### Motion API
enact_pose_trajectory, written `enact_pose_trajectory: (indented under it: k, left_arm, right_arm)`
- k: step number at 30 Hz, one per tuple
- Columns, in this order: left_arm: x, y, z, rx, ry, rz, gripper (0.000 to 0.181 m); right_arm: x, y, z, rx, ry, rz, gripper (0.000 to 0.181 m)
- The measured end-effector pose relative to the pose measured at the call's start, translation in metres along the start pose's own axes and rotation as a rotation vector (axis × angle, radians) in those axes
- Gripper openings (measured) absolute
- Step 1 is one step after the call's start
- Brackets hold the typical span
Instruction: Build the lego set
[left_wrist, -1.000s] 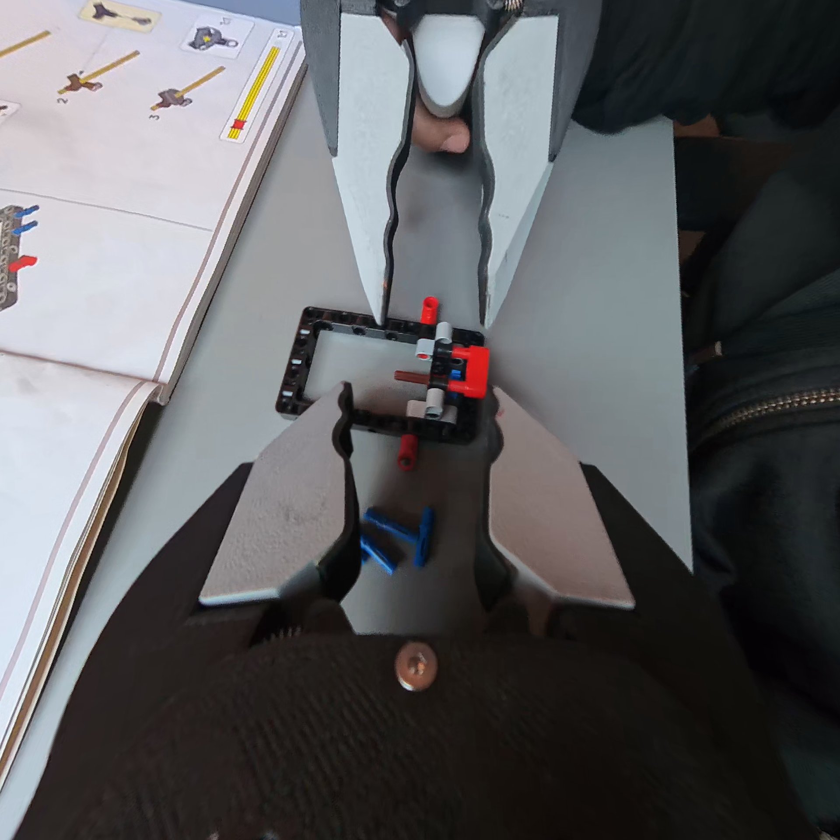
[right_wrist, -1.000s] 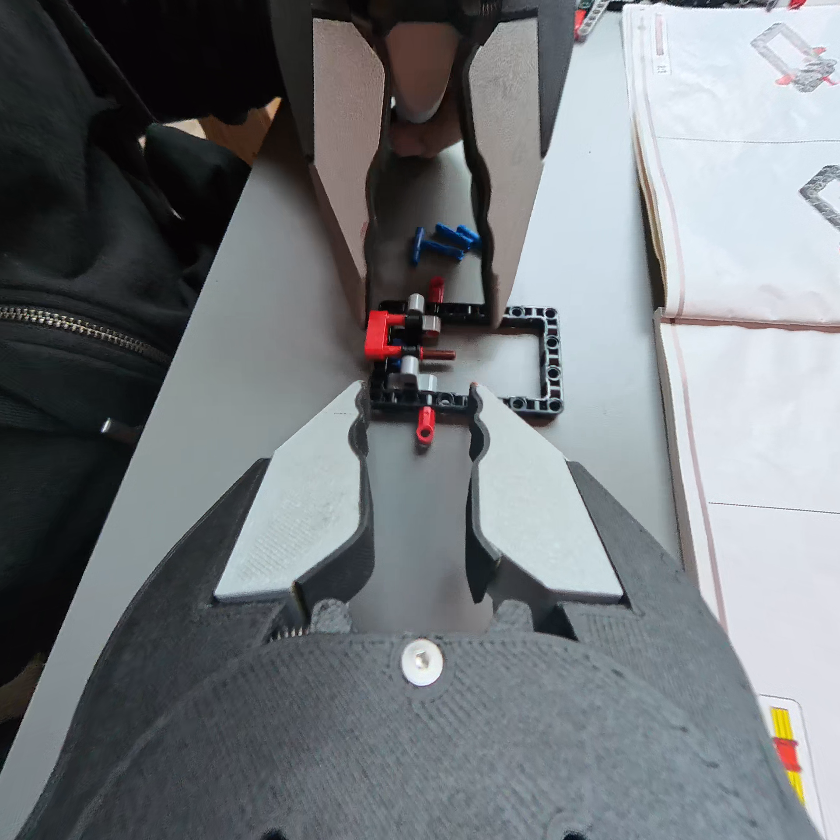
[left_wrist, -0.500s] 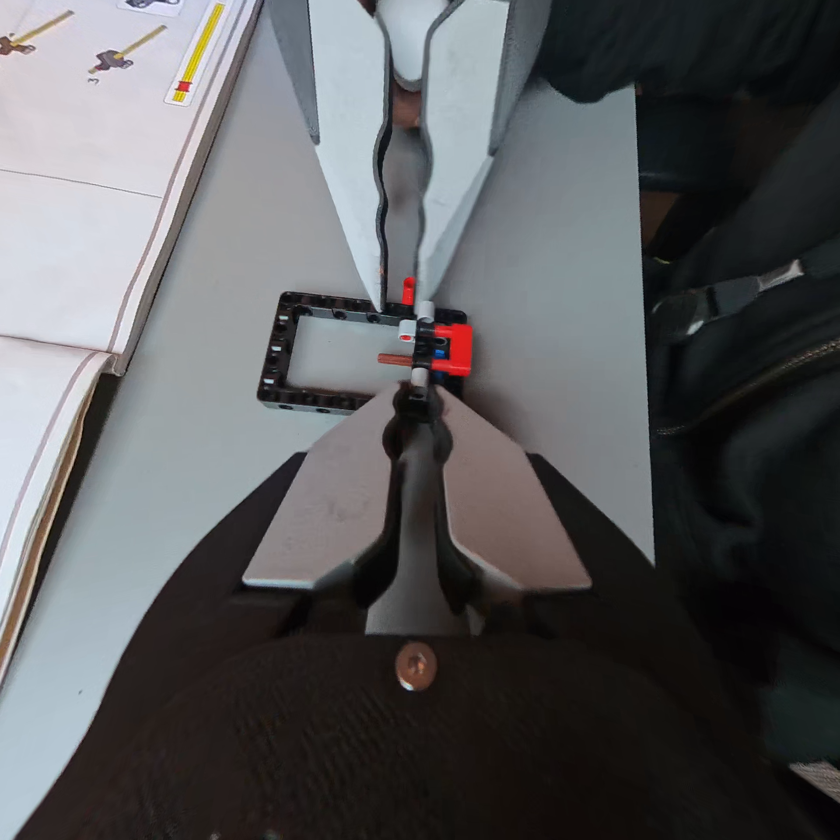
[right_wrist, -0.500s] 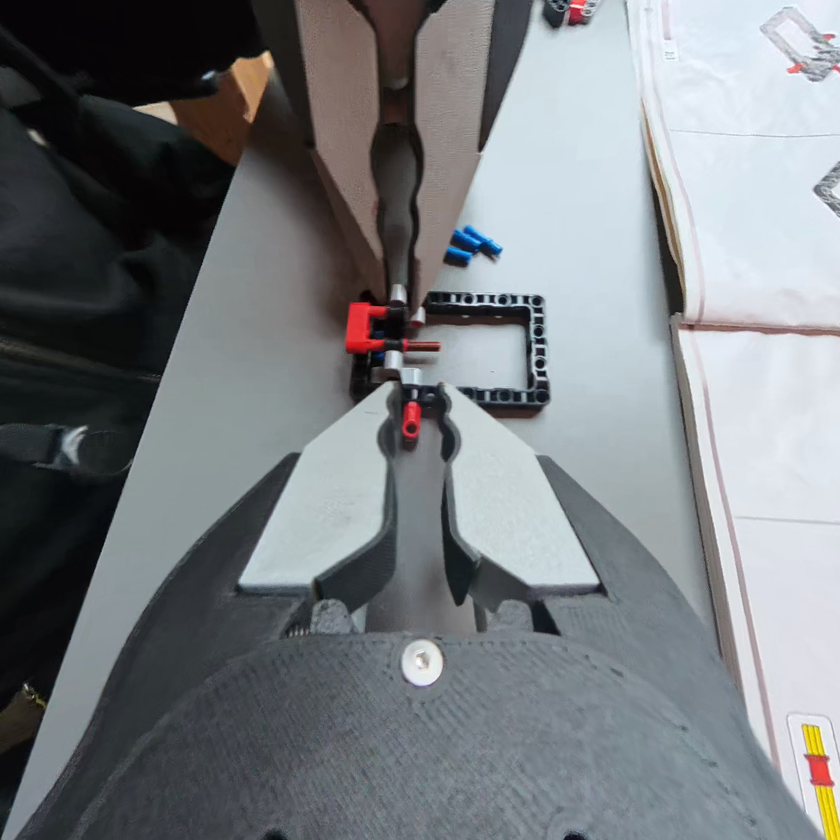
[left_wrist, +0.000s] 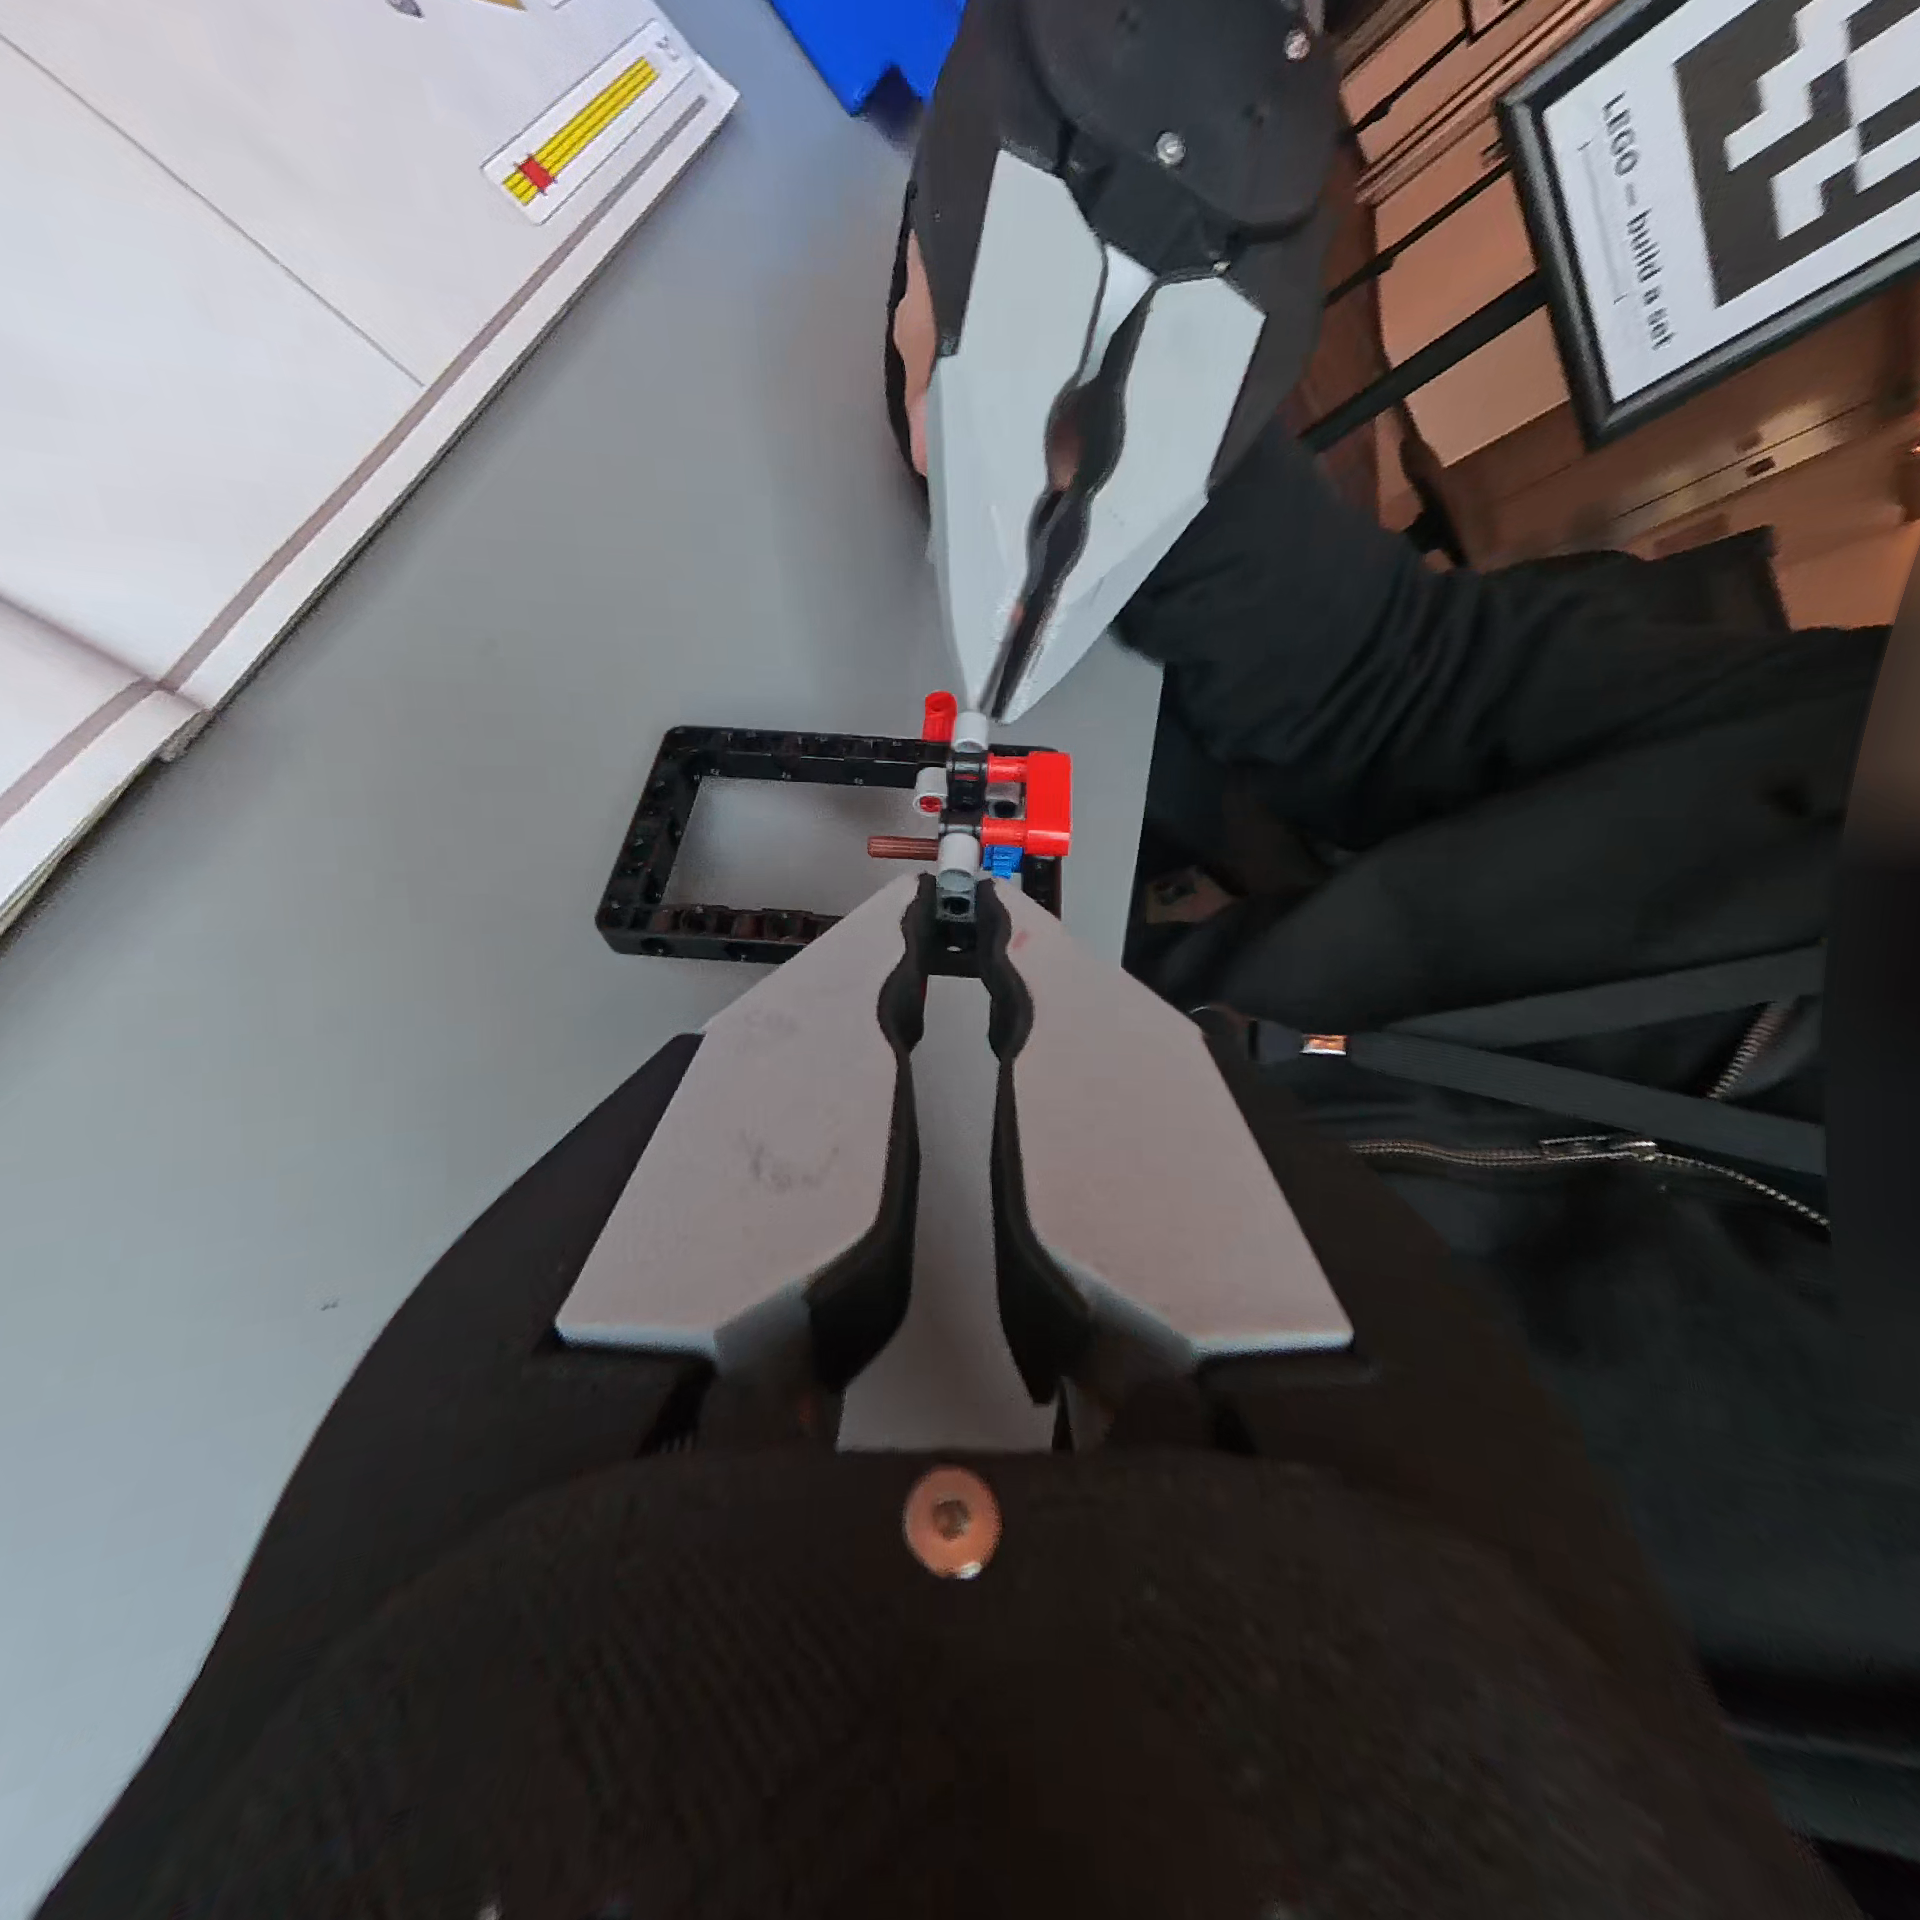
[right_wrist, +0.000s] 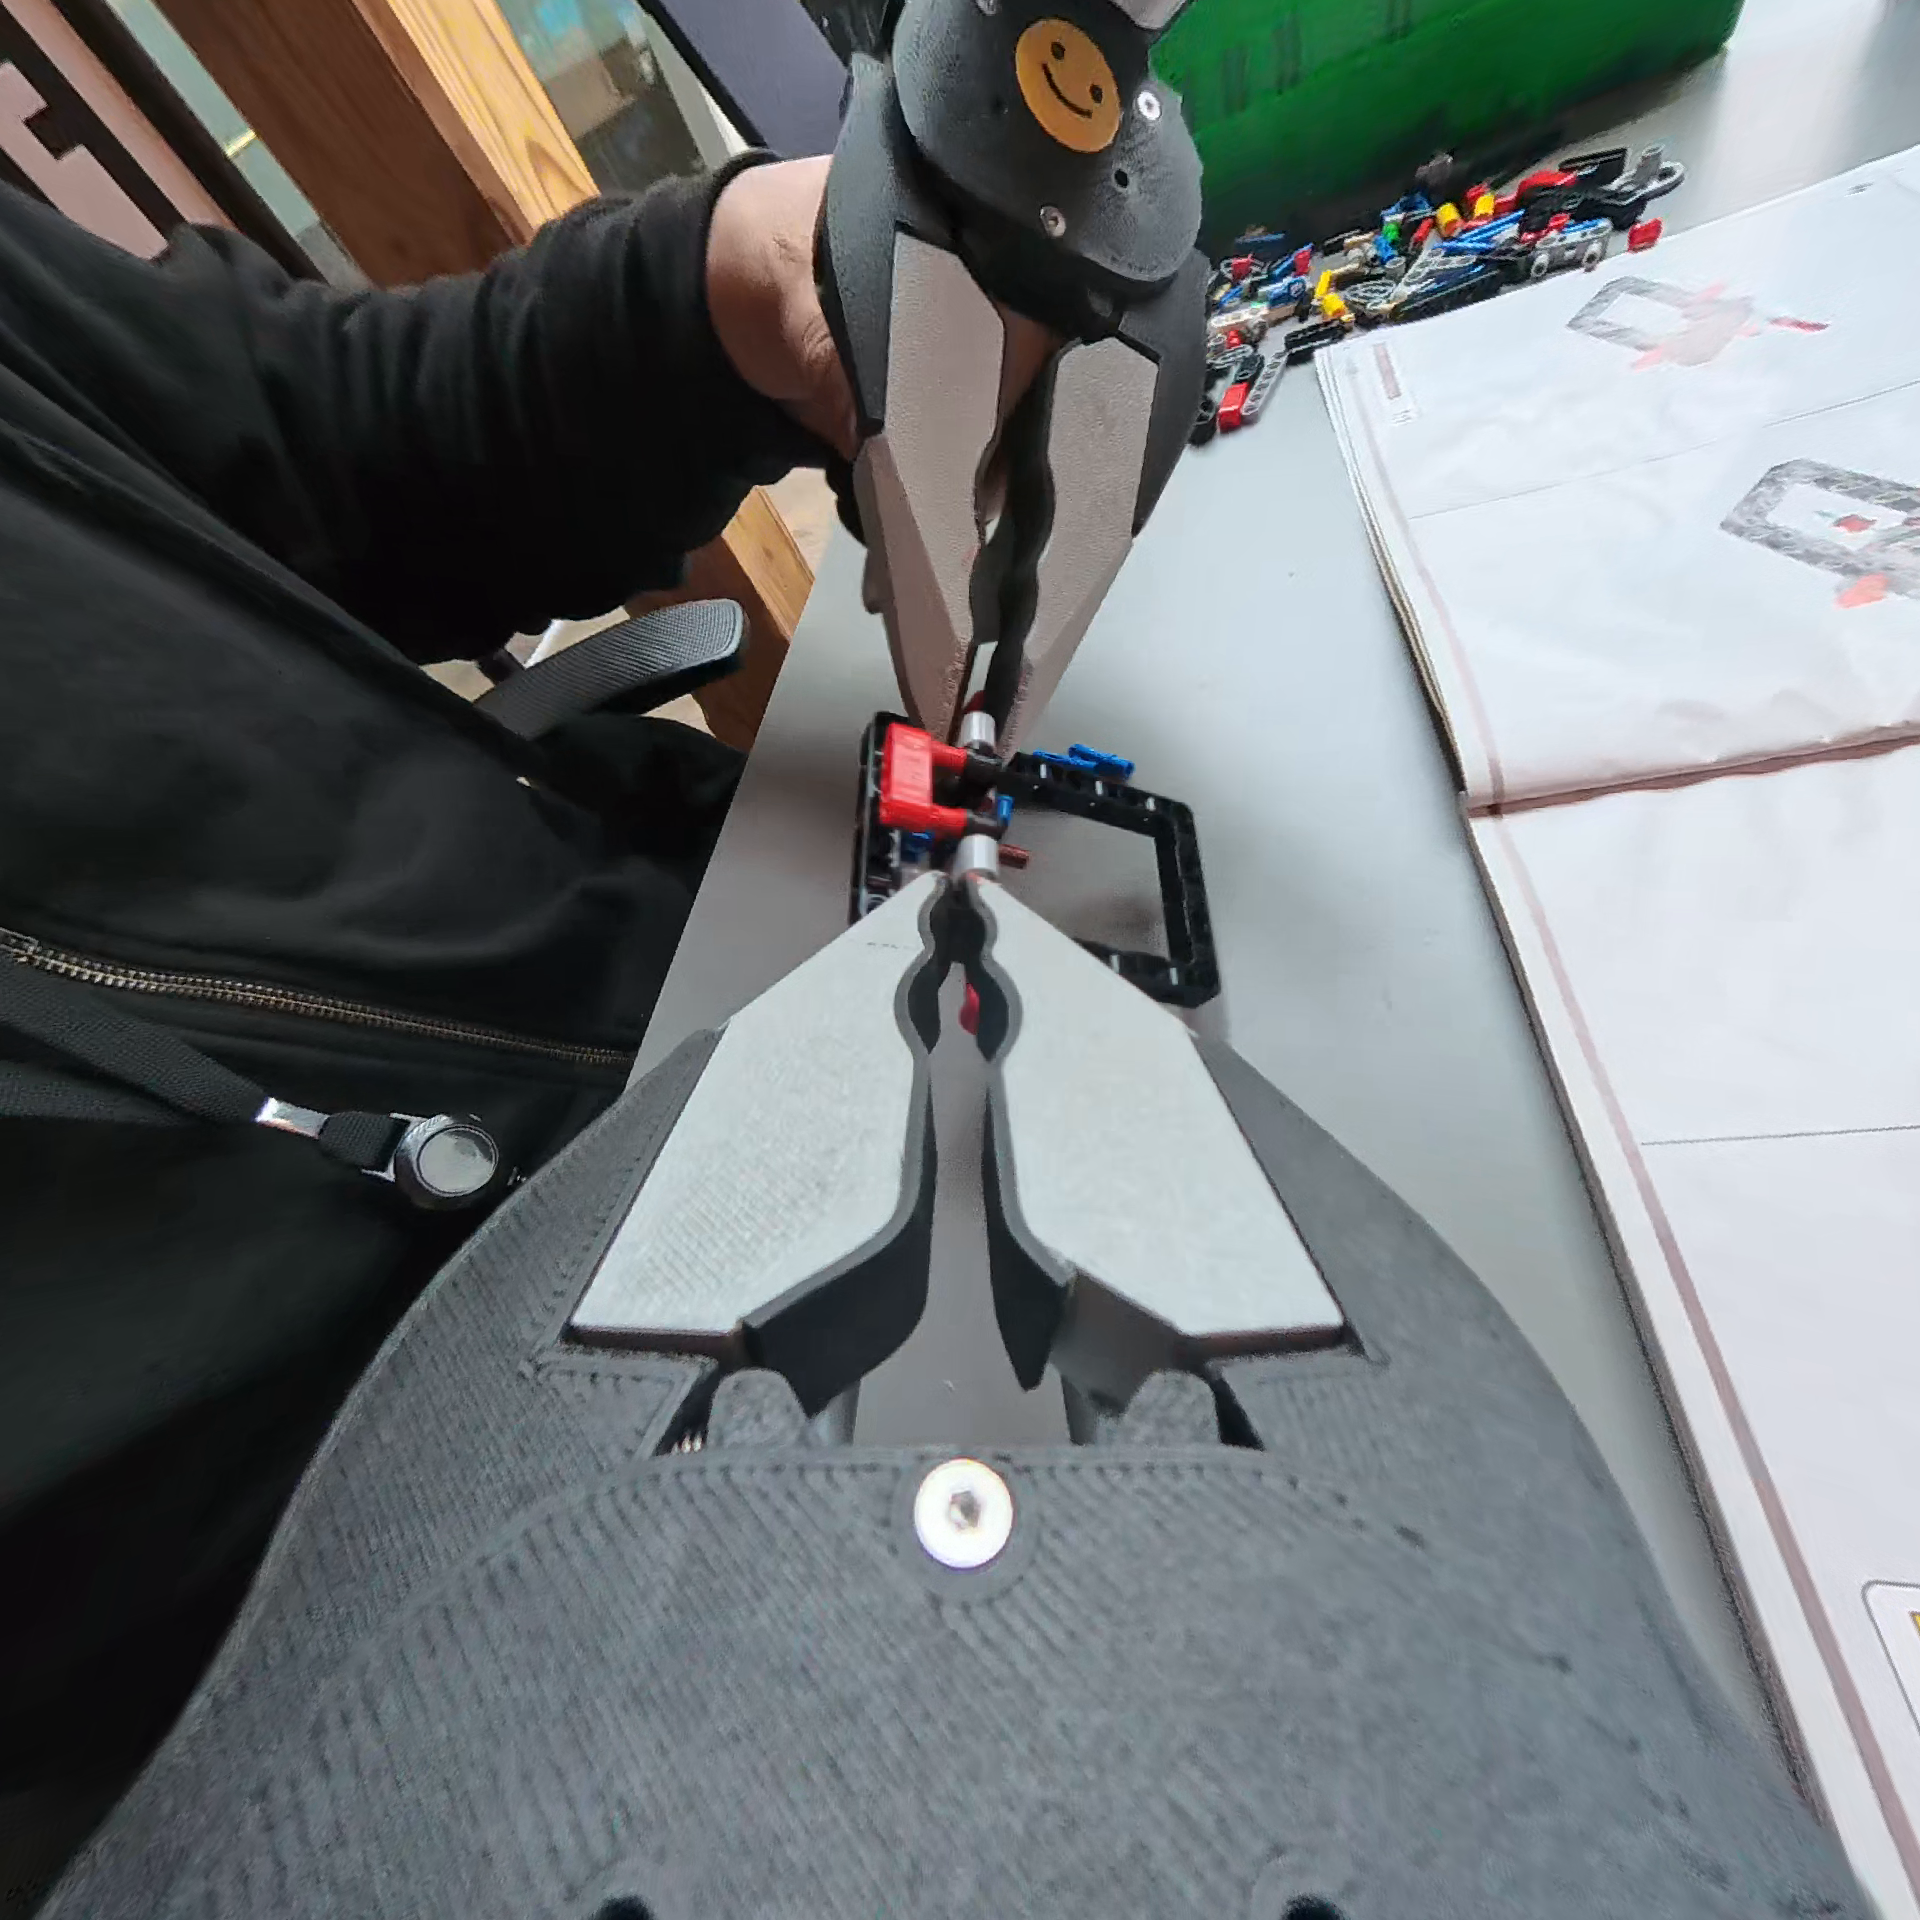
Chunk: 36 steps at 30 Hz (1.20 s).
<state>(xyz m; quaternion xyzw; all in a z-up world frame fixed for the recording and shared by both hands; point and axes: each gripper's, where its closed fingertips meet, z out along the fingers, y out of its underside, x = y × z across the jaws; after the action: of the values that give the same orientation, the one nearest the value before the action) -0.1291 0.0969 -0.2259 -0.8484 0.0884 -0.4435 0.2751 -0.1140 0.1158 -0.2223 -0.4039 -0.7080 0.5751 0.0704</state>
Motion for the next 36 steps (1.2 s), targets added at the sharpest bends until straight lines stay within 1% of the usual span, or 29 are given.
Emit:
enact_pose_trajectory:
  k: [6,7,9,11,14,15,16,18,20,21,25,26,27,29,30,31,32,33,34,36]
  left_arm:
    - [0.002,-0.003,0.005,0.018,0.016,-0.004,0.006]
    - [0.003,-0.004,0.005,0.028,0.020,0.009,0.006]
    - [0.006,-0.007,0.007,0.054,0.019,0.066,0.005]
    - [0.006,-0.002,0.013,0.050,-0.041,0.209,0.005]
    - [-0.010,0.014,0.024,-0.009,-0.259,0.465,0.005]
    - [-0.013,0.016,0.028,-0.008,-0.306,0.545,0.005]
    - [-0.012,0.018,0.030,0.000,-0.329,0.608,0.005]
    - [-0.014,0.025,0.035,-0.016,-0.343,0.679,0.005]
    - [-0.029,0.035,0.038,-0.081,-0.397,0.679,0.006]
    - [-0.028,0.033,0.040,-0.058,-0.378,0.673,0.005]
    - [-0.030,0.032,0.039,-0.070,-0.352,0.642,0.005]
    - [-0.031,0.031,0.039,-0.066,-0.358,0.641,0.005]
    - [-0.032,0.030,0.039,-0.061,-0.362,0.636,0.005]
    - [-0.032,0.028,0.040,-0.059,-0.354,0.629,0.008]
    - [-0.034,0.026,0.039,-0.054,-0.366,0.624,0.013]
    - [-0.034,0.025,0.040,-0.053,-0.364,0.621,0.019]
    - [-0.032,0.024,0.039,-0.050,-0.350,0.619,0.024]
    - [-0.031,0.023,0.036,-0.041,-0.346,0.613,0.027]
    - [-0.029,0.022,0.028,-0.034,-0.355,0.607,0.031]
    - [-0.025,0.019,0.002,-0.007,-0.402,0.605,0.032]
  right_arm:
    - [0.004,0.002,-0.003,-0.004,0.013,0.000,0.006]
    - [0.004,0.003,-0.004,-0.007,0.014,-0.001,0.007]
    - [0.003,0.004,-0.007,-0.012,0.014,-0.006,0.016]
    - [-0.003,0.010,-0.012,-0.034,-0.003,-0.022,0.022]
    - [-0.001,0.024,-0.017,-0.086,0.030,-0.044,0.030]
    - [-0.001,0.031,-0.017,-0.114,0.040,-0.047,0.030]
    - [-0.002,0.036,-0.016,-0.142,0.048,-0.061,0.029]
    - [-0.002,0.040,-0.012,-0.167,0.093,-0.132,0.026]
    - [0.002,0.045,-0.007,-0.206,0.135,-0.176,0.025]
    - [0.002,0.047,-0.003,-0.218,0.136,-0.179,0.026]
    - [-0.002,0.053,0.012,-0.265,0.100,-0.167,0.039]
    - [-0.004,0.053,0.015,-0.268,0.093,-0.169,0.040]
    - [-0.005,0.052,0.018,-0.269,0.094,-0.175,0.039]
    - [-0.001,0.053,0.023,-0.285,0.135,-0.201,0.023]
    - [0.002,0.056,0.024,-0.312,0.152,-0.215,0.022]
    - [0.005,0.059,0.024,-0.332,0.174,-0.227,0.025]
    - [0.008,0.058,0.022,-0.329,0.199,-0.235,0.033]
    - [0.007,0.055,0.019,-0.312,0.205,-0.240,0.037]
    - [0.007,0.051,0.013,-0.285,0.211,-0.242,0.036]
    - [0.007,0.036,-0.004,-0.197,0.253,-0.249,0.037]
